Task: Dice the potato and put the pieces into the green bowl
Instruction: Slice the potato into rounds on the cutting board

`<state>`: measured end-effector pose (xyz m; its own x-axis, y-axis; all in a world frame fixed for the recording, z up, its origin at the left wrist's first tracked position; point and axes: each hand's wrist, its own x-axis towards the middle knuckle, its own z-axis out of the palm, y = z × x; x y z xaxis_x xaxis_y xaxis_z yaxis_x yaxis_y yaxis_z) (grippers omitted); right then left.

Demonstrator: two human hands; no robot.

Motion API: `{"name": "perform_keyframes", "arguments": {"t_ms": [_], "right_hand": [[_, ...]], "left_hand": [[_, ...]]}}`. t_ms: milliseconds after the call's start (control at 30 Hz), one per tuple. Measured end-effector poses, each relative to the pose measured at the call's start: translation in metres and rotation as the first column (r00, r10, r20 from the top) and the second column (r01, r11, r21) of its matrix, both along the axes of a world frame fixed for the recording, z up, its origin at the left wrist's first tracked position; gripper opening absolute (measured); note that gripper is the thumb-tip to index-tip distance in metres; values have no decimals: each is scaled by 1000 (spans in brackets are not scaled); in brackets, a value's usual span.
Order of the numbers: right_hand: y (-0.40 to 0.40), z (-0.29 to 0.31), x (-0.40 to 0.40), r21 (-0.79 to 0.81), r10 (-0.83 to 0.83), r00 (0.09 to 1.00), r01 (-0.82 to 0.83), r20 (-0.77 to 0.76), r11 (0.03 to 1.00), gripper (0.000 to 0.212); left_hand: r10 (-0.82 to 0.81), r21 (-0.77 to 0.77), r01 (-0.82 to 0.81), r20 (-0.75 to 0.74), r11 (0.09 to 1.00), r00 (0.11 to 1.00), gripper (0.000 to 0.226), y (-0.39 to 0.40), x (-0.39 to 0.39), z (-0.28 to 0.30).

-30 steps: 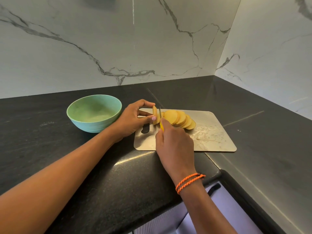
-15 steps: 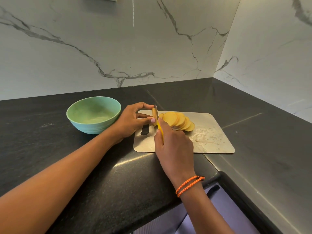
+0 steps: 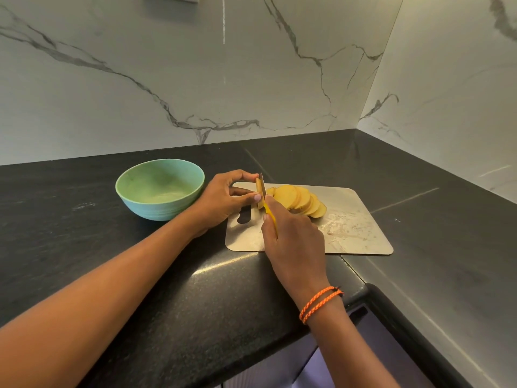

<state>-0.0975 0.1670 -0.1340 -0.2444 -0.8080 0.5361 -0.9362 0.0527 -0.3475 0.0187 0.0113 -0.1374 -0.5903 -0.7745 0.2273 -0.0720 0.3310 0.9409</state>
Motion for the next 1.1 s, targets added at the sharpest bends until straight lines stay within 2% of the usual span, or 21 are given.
{"name": "perform_keyframes", "arguments": {"t_ms": [333,533,800,1100], "right_hand": [[4,-1,2,91,4,1000,-4,10,996,47],[1,-1,4,85,-14,1000,15,-7,996,48],[-14,5,0,84,0,998,-5,69,996,43],[-10,2,4,132,1,1000,-1,5,991,46]], "left_hand": [[69,-67,-67,21,995,997,35,0,-2,-3],[78,-65,-75,42,995,996,30,0,-2,-2],[79,-74,-75,58,994,995,25,-3,-1,-3],[90,-53,-86,79,995,993,24,-6,-1,-2]]}}
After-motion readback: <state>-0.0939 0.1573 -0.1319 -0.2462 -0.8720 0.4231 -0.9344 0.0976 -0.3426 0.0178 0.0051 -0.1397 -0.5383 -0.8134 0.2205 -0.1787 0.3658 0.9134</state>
